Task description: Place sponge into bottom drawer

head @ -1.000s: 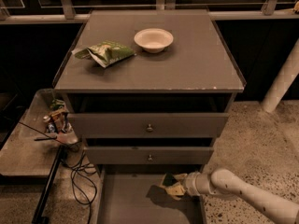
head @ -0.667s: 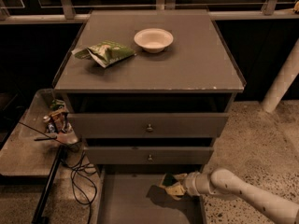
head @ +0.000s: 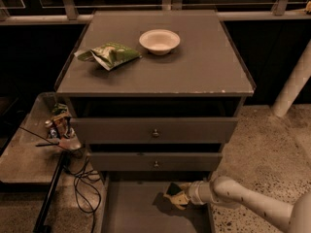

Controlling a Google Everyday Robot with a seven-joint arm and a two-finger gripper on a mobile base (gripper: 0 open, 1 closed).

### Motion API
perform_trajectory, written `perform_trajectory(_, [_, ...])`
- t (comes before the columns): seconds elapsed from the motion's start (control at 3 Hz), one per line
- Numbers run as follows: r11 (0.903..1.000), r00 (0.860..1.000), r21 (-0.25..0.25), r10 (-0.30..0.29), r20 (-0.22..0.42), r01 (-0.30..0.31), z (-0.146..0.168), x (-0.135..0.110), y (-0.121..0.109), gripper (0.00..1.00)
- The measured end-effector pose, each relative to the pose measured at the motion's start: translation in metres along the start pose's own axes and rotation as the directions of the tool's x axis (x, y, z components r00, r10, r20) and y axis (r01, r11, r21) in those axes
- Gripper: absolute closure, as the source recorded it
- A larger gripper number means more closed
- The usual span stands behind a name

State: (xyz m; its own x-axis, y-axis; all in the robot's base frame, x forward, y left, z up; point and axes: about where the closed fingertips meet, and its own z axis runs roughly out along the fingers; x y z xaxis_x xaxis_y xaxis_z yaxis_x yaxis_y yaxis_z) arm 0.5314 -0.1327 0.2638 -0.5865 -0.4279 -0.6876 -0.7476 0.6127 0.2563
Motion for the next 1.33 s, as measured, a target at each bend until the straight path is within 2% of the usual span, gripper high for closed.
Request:
perform_trajectory(0.67, [0.9988, 0.999, 0.021, 0.045, 0.01, -0.045, 0.03, 0.024, -0.023, 1.0])
perform_trajectory(1.0, [0.9986, 0.999, 0.031, 0.042, -0.006, -0.042, 0.048, 0.038, -0.033, 1.0])
perform_trajectory(1.33, [0.9992, 0.998, 0.038, 0.016, -0.053, -0.014, 0.066, 0.05, -0.034, 1.0])
